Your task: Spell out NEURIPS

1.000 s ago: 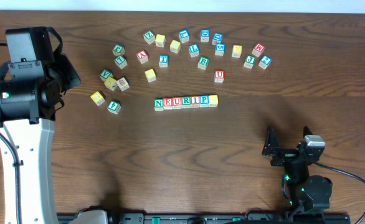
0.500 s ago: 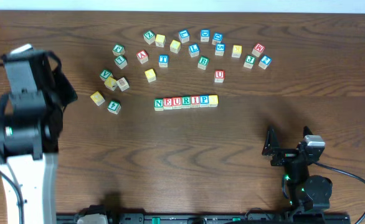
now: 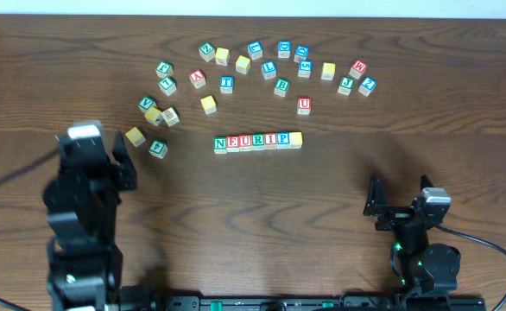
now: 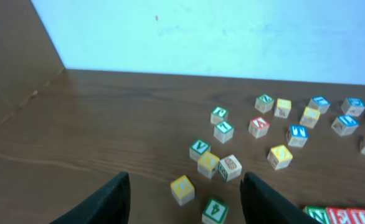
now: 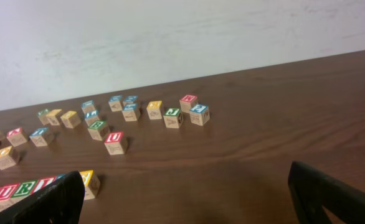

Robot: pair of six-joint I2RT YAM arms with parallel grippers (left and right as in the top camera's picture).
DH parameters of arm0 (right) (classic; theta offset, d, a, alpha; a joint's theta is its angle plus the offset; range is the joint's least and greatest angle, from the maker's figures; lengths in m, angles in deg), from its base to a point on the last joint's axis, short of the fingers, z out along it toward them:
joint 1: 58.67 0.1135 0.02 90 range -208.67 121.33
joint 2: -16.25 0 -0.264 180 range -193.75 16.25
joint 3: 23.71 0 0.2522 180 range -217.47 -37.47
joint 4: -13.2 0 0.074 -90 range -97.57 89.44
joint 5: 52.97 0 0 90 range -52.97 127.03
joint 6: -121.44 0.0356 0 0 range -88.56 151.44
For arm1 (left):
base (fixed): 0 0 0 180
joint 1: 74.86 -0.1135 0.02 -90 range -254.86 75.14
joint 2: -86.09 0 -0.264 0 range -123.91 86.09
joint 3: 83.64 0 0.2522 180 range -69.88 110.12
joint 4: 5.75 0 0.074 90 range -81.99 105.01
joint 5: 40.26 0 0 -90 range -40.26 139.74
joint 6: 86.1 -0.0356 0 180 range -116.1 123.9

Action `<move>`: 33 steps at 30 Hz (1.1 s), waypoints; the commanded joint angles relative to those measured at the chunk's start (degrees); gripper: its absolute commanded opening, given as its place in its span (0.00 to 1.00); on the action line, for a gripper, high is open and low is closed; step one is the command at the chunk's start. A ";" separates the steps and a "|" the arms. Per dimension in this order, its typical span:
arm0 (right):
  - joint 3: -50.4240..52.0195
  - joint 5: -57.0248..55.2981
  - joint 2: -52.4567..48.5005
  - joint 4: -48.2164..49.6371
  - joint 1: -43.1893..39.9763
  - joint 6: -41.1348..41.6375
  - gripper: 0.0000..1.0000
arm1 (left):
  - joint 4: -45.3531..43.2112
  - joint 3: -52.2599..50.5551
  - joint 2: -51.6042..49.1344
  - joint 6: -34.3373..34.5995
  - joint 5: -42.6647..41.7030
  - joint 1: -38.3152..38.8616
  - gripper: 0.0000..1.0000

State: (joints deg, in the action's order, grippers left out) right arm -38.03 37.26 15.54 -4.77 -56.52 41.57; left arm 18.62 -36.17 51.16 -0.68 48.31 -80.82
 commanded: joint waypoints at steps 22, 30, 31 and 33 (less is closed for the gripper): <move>0.24 -0.04 0.39 0.00 -0.35 -0.57 0.99 | -6.84 -33.48 34.88 -7.41 -2.05 -0.24 0.56; 0.24 -0.04 0.39 0.00 -0.35 -0.57 0.99 | -6.82 -33.48 34.84 -7.37 -2.03 -0.24 0.56; 0.24 -0.04 0.39 0.00 -0.35 -0.57 0.99 | -6.82 -33.48 34.84 -7.37 -2.03 -0.24 0.56; 0.24 -0.04 0.39 0.00 -0.35 -0.57 0.99 | -6.82 -33.48 34.84 -7.39 -2.03 -0.24 0.56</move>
State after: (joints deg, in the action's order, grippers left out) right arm -38.03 37.26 15.56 -4.77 -56.52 41.57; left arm 9.86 -68.67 85.47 -7.10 46.63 -80.82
